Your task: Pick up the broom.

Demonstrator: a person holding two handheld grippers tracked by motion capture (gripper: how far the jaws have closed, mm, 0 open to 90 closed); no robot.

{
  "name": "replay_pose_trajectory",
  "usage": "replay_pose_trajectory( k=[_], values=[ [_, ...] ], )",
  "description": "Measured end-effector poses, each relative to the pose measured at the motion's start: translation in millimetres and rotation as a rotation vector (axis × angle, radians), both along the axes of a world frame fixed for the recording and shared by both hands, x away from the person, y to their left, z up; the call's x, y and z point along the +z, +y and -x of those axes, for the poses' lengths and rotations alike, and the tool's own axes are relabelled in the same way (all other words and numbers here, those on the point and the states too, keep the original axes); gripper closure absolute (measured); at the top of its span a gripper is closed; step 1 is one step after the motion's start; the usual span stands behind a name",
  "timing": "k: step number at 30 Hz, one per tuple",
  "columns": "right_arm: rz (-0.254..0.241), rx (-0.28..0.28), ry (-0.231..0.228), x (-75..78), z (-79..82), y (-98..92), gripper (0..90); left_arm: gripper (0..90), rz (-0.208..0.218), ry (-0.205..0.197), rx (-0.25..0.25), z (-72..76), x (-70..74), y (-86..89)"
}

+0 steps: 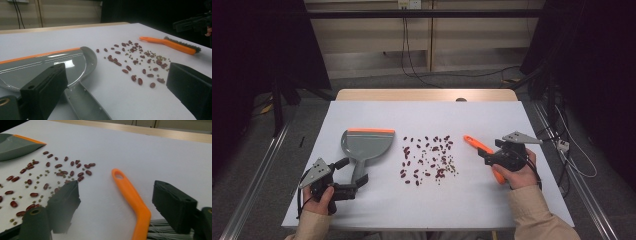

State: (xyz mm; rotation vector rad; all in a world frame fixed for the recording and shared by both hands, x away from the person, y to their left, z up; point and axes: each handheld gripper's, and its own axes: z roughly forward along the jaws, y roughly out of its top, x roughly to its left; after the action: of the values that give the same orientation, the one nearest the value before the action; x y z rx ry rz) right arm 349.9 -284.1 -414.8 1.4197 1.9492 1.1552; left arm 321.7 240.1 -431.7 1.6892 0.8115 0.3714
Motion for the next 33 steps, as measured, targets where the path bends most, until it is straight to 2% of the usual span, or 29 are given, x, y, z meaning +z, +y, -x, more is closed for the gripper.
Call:
replay_pose_trajectory(
  k=[2, 4, 5, 8, 9, 11, 13, 14, 19, 22, 23, 27, 30, 33],
  values=[
    [0.005, -0.009, 0.011, 0.6, -2.7, -1.1, 29.6, 3.0, -0.002, 0.001, -0.003, -0.1, -0.1, -0.1],
    [0.005, -0.012, 0.033, 1.0, -8.4, -3.8, 38.5, 3.0, 0.001, 0.003, -0.002, -0.1, -0.3, -0.1],
    [0.024, -0.015, 0.061, 1.1, -13.4, -5.6, 43.1, 3.0, -0.001, 0.003, -0.004, -0.2, -0.3, 0.2],
    [0.037, -0.007, 0.086, 0.4, -18.2, -6.4, 46.2, 3.0, 0.002, 0.005, -0.002, -0.3, -0.5, 0.2],
    [0.069, -0.002, 0.123, -0.5, -22.2, -6.1, 50.2, 3.0, 0.002, 0.006, -0.002, -0.3, -0.7, 0.1],
    [0.084, 0.007, 0.165, -2.4, -25.8, -6.3, 53.2, 3.0, 0.003, 0.008, -0.004, -0.2, -0.8, -0.1],
    [0.097, 0.000, 0.174, -3.1, -27.2, -6.3, 54.6, 3.0, 0.003, 0.008, -0.006, -0.3, -0.8, -0.3],
    [0.111, 0.000, 0.200, -4.0, -30.0, -7.3, 58.2, 3.0, 0.004, 0.008, -0.006, -0.3, -0.9, -0.4],
    [0.149, -0.032, 0.246, -5.7, -35.0, -11.4, 61.5, 3.0, 0.007, 0.010, -0.006, -0.5, -1.2, -0.4],
    [0.145, -0.039, 0.266, -7.2, -37.1, -13.7, 63.5, 3.0, 0.004, 0.010, -0.009, -0.6, -1.4, -0.3],
    [0.146, -0.046, 0.287, -9.5, -39.6, -15.5, 65.0, 3.0, 0.006, 0.011, -0.008, -0.6, -1.4, -0.5],
    [0.162, -0.043, 0.317, -11.7, -43.0, -15.9, 66.8, 3.0, 0.005, 0.012, -0.009, -0.8, -1.6, -0.6],
    [0.166, -0.023, 0.368, -13.3, -47.5, -14.3, 67.5, 3.0, 0.002, 0.012, -0.010, -1.2, -1.9, -0.6],
    [0.184, -0.022, 0.386, -15.1, -49.1, -12.5, 67.4, 3.0, 0.002, 0.016, -0.010, -1.5, -2.2, -0.7]
  ],
)
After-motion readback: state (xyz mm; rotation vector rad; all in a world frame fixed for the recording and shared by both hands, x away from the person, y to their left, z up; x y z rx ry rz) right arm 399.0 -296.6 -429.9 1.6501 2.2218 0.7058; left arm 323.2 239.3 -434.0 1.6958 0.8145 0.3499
